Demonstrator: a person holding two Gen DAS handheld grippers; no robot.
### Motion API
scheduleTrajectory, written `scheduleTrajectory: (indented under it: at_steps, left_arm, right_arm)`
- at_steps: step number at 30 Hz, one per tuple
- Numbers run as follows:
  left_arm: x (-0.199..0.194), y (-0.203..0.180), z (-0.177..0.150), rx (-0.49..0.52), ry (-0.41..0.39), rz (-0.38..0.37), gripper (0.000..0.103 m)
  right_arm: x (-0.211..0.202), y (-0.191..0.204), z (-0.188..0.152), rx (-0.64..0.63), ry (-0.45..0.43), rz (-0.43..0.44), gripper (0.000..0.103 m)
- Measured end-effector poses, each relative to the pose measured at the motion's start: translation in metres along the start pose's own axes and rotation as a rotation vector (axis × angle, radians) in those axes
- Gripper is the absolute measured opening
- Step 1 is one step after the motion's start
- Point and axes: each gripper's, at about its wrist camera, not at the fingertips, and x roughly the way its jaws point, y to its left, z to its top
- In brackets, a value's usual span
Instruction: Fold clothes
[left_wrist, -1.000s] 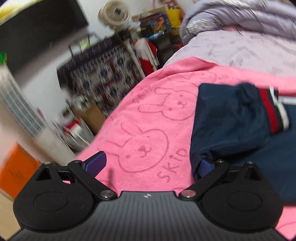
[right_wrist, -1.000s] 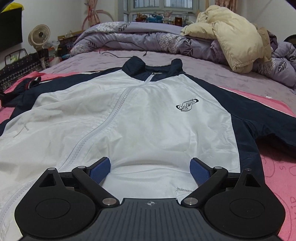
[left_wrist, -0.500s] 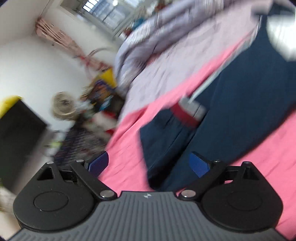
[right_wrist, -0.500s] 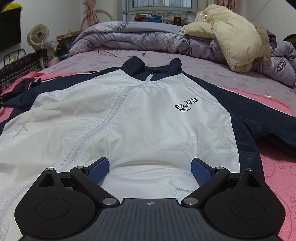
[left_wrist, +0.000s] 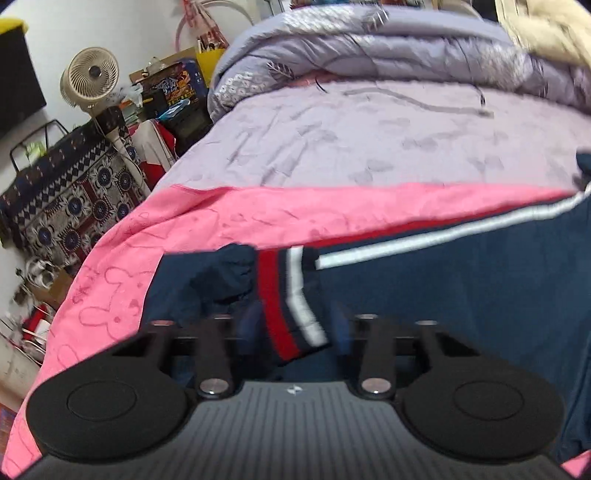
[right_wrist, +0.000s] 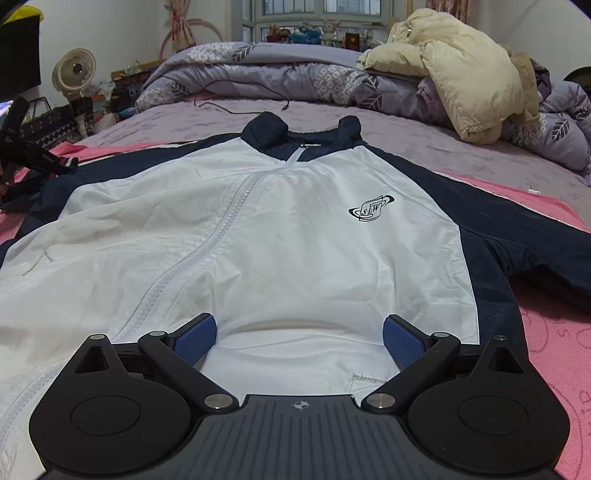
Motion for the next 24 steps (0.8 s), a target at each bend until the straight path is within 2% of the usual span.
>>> scheduleTrajectory:
  at_steps: [1, 5, 8, 9, 11, 14, 15, 16, 18, 19, 20, 21, 24]
  left_arm:
    - [0.002, 0.017, 0.004, -0.071, 0.003, 0.023, 0.006]
    - [0.001, 0.113, 0.011, -0.401, -0.021, 0.216, 0.004]
    - [-0.009, 0.172, 0.001, -0.474, 0.004, 0.349, 0.004]
    - [-0.014, 0.182, -0.005, -0.472, 0.004, 0.356, 0.004]
    - [-0.025, 0.189, -0.014, -0.429, -0.021, 0.283, 0.004]
    - [-0.039, 0.148, -0.021, -0.234, -0.067, 0.112, 0.005]
    - [-0.038, 0.127, -0.022, -0.172, -0.068, 0.031, 0.005]
    - [-0.037, 0.107, -0.024, -0.132, -0.055, -0.085, 0.006]
    - [-0.026, 0.069, -0.024, -0.096, 0.001, -0.301, 0.010]
    - [-0.019, 0.050, -0.024, -0.082, 0.024, -0.331, 0.017]
    - [-0.011, 0.034, -0.025, -0.070, 0.047, -0.336, 0.017]
    - [-0.001, 0.027, -0.025, -0.077, 0.069, -0.276, 0.017]
    - [0.022, 0.046, -0.025, -0.194, 0.097, -0.101, 0.011]
  right_arm:
    - [0.000, 0.000, 0.000, 0.002, 0.000, 0.001, 0.098]
    - [0.000, 0.001, 0.000, 0.002, 0.000, -0.002, 0.098]
    - [0.000, 0.000, 0.000, 0.002, 0.001, -0.002, 0.098]
    - [0.000, 0.000, 0.000, 0.001, 0.001, -0.002, 0.099]
    - [0.001, 0.001, 0.001, 0.000, 0.001, -0.004, 0.099]
    - [0.001, 0.002, 0.001, -0.002, 0.003, -0.010, 0.099]
    - [0.001, 0.003, 0.002, -0.003, 0.004, -0.013, 0.100]
    - [0.002, 0.003, 0.002, -0.004, 0.005, -0.017, 0.100]
    - [0.002, 0.004, 0.002, -0.004, 0.006, -0.023, 0.101]
    - [0.002, 0.004, 0.002, -0.003, 0.007, -0.025, 0.101]
    - [0.002, 0.004, 0.002, -0.002, 0.008, -0.027, 0.102]
    - [0.002, 0.004, 0.002, -0.001, 0.009, -0.029, 0.102]
    - [0.002, 0.004, 0.002, 0.002, 0.011, -0.030, 0.102]
